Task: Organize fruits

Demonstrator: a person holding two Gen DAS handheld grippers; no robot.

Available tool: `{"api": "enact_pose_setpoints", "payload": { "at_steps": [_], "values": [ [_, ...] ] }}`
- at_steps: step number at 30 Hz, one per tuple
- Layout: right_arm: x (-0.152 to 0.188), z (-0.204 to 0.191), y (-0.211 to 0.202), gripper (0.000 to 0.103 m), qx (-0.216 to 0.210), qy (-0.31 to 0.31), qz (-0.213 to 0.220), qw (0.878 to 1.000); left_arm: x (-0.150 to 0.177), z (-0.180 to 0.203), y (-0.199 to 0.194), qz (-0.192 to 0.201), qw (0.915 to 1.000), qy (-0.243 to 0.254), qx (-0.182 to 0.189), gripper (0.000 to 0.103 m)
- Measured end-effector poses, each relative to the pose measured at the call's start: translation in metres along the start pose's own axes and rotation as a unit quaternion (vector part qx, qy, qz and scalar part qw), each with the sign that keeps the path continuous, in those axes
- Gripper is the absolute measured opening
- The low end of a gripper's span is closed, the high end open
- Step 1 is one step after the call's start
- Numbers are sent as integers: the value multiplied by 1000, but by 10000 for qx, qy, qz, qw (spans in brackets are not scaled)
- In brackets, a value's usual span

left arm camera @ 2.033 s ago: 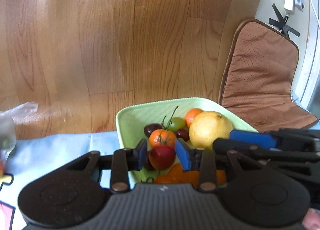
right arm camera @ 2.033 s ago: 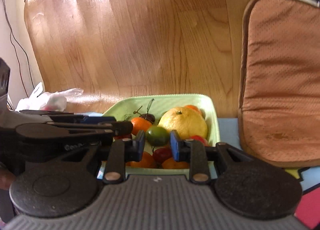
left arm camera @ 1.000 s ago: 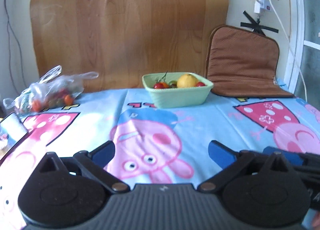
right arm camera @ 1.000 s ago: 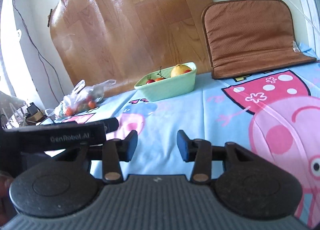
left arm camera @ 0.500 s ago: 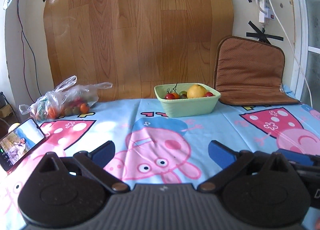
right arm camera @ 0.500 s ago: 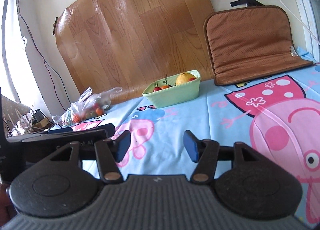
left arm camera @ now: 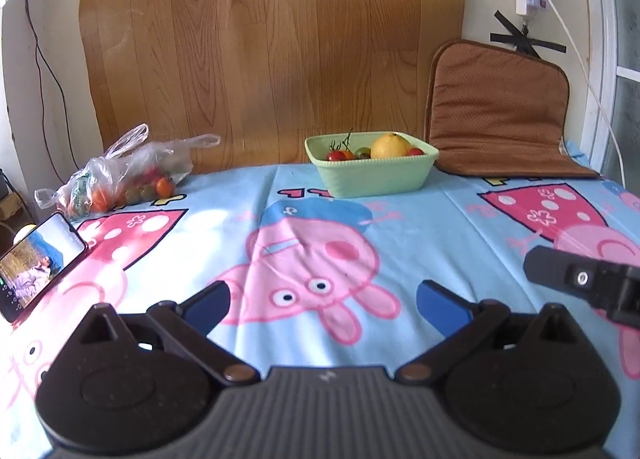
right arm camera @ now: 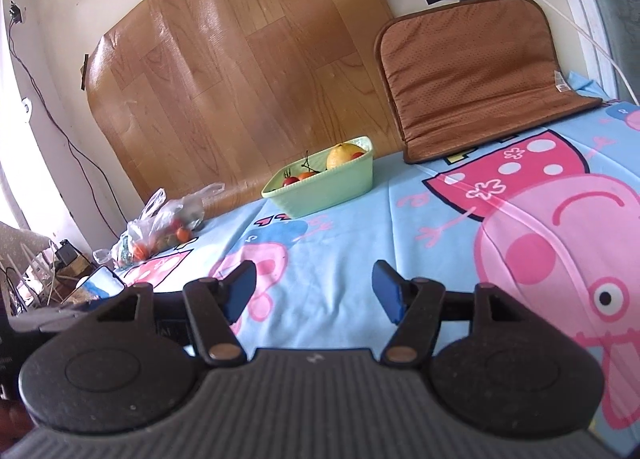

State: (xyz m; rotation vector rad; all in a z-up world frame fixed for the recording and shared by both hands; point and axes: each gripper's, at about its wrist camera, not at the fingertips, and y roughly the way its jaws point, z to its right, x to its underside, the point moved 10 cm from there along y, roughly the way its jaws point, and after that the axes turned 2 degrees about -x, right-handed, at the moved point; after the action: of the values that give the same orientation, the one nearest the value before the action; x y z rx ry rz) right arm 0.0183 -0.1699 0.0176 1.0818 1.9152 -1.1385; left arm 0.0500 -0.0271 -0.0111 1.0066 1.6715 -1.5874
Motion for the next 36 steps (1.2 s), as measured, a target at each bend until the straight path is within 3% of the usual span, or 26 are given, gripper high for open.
{"api": "enact_pose_setpoints", "payload": {
  "at_steps": [10, 24, 31, 36],
  "values": [
    [1, 0, -1, 68, -17, 56, -33, 10000, 13, 3, 14, -614, 9979, 147, -136, 103],
    [2, 2, 1, 69, -38, 127, -60, 9999, 5, -1, 8, -366, 9992, -3, -173, 103],
    [0, 1, -2, 69, -66, 139, 17, 9999, -5, -4, -4, 86, 9989, 92, -454, 103],
    [-1, 0, -4, 69, -96, 157, 42, 9998, -6, -4, -5, 101, 9986, 107, -503, 103]
  ]
}}
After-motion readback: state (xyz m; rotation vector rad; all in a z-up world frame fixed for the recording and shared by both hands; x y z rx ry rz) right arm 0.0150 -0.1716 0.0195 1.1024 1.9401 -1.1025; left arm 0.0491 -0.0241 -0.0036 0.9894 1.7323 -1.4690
